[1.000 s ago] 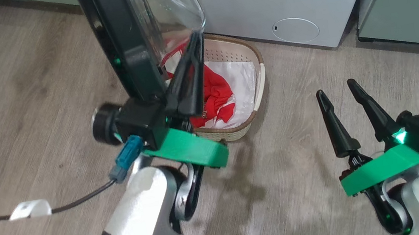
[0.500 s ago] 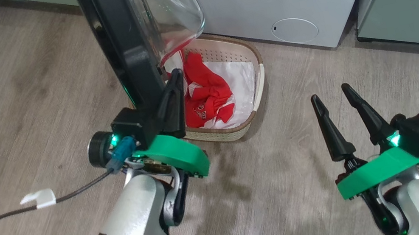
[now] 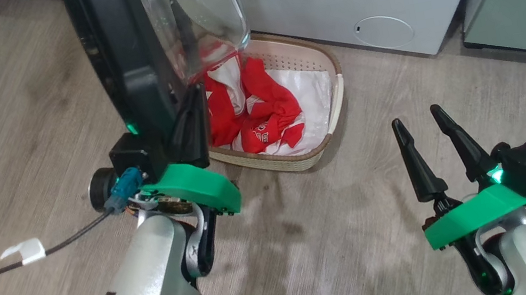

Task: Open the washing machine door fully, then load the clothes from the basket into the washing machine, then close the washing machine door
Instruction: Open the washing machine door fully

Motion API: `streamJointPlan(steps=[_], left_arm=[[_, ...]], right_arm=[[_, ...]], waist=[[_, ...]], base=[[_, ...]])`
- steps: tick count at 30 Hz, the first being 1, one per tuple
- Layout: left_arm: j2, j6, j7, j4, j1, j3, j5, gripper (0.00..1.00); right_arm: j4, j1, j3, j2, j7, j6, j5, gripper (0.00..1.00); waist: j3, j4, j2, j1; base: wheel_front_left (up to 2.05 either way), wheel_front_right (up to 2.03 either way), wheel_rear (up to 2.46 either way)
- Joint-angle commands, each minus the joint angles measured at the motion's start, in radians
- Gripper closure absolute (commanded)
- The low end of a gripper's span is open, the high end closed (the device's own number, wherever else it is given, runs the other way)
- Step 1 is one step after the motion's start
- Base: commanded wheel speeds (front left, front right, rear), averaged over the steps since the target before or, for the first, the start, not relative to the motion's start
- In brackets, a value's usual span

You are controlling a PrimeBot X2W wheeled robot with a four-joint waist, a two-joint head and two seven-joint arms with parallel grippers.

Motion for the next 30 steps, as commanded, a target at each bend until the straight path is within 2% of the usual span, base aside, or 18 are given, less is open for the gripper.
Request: streamJointPlan(steps=[1, 5, 11, 19, 30], left_arm=[[0.016, 0.0, -0.005, -0.019, -0.02, 0.058, -0.001, 1.0], [0.016, -0.004, -0.005, -0.013, -0.016, 0.091, 0.007, 1.0], [0.016, -0.017, -0.005, -0.007, -0.009, 0.2, 0.036, 1.0], [0.02, -0.073, -0.005, 0.048, -0.016, 0.382, 0.071, 1.0], [0.066, -0.129, -0.005, 0.094, -0.078, 0.6, 0.125, 1.0]], right_arm=[[-0.035, -0.032, 0.021, 0.004, 0.007, 0.0, -0.007, 0.0], [-0.038, -0.031, 0.021, 0.004, 0.012, 0.0, -0.01, 0.0], [-0.053, -0.037, 0.017, 0.004, 0.027, 0.0, -0.028, 0.0], [-0.074, -0.036, 0.01, 0.004, 0.045, 0.0, -0.038, 0.0], [-0.101, -0.044, 0.015, 0.004, 0.075, 0.0, -0.071, 0.0]], waist=[[0.006, 0.012, 0.0, 0.0], [0.011, 0.024, 0.0, 0.0], [0.021, 0.044, 0.0, 0.0], [0.039, 0.046, 0.0, 0.0], [0.092, 0.019, 0.0, 0.0]], base=[[0.0, 0.0, 0.0], [0.0, 0.0, 0.0], [0.0, 0.0, 0.0], [0.0, 0.0, 0.0], [0.0, 0.0, 0.0]])
